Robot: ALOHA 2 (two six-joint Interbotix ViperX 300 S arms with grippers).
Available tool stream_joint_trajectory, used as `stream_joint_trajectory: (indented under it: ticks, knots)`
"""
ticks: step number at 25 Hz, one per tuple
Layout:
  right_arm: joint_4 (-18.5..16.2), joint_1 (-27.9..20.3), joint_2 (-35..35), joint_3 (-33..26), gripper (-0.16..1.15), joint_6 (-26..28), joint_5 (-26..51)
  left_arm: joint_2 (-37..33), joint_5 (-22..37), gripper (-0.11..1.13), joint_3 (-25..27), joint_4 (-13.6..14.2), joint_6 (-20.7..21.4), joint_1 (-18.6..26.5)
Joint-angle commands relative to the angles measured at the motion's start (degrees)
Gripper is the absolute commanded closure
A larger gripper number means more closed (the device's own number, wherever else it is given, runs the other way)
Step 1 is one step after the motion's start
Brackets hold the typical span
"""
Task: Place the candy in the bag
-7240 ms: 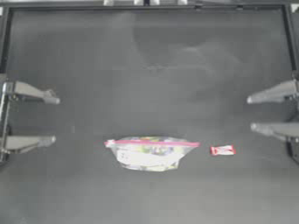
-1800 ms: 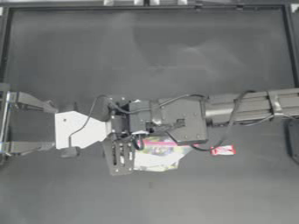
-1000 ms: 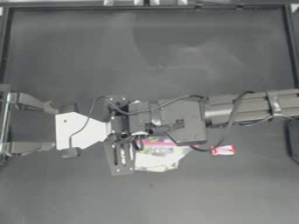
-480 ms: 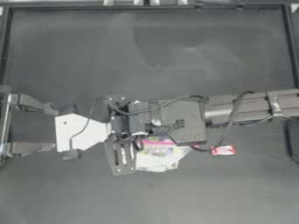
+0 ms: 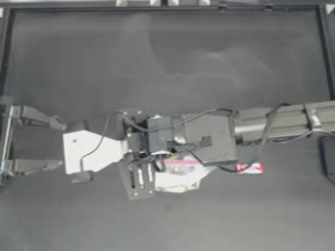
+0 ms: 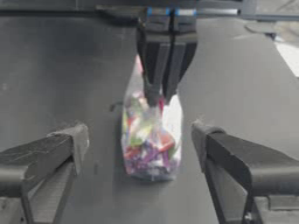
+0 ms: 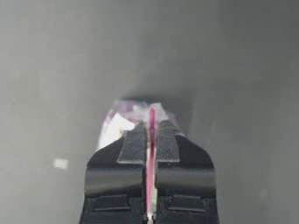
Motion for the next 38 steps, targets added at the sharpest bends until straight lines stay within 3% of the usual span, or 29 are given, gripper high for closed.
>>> stream_joint_trajectory:
  ticks: [1, 11, 18, 38]
  knots:
    - [-0.1, 0.1, -4.3, 1.1, 0.94, 0.4, -1.9, 2.3, -0.7, 0.02, -1.1, -0.2, -0.1, -0.3]
    - [-1.3, 0.1, -9.3, 9.7, 0.94, 2.5, -9.1, 9.1, -2.3, 0.02, -3.7, -0.4, 0.0, -0.5]
    - [-2.5, 0.1, -11.8, 13.6, 0.94, 4.1, -11.9, 17.1, -7.7, 0.03, -6.2, -0.4, 0.0, -1.9]
    - [-2.5, 0.1, -14.3, 18.8, 0.94, 4.1, -18.1, 37.1, -20.6, 0.1, -12.7, -2.8, 0.1, -4.0]
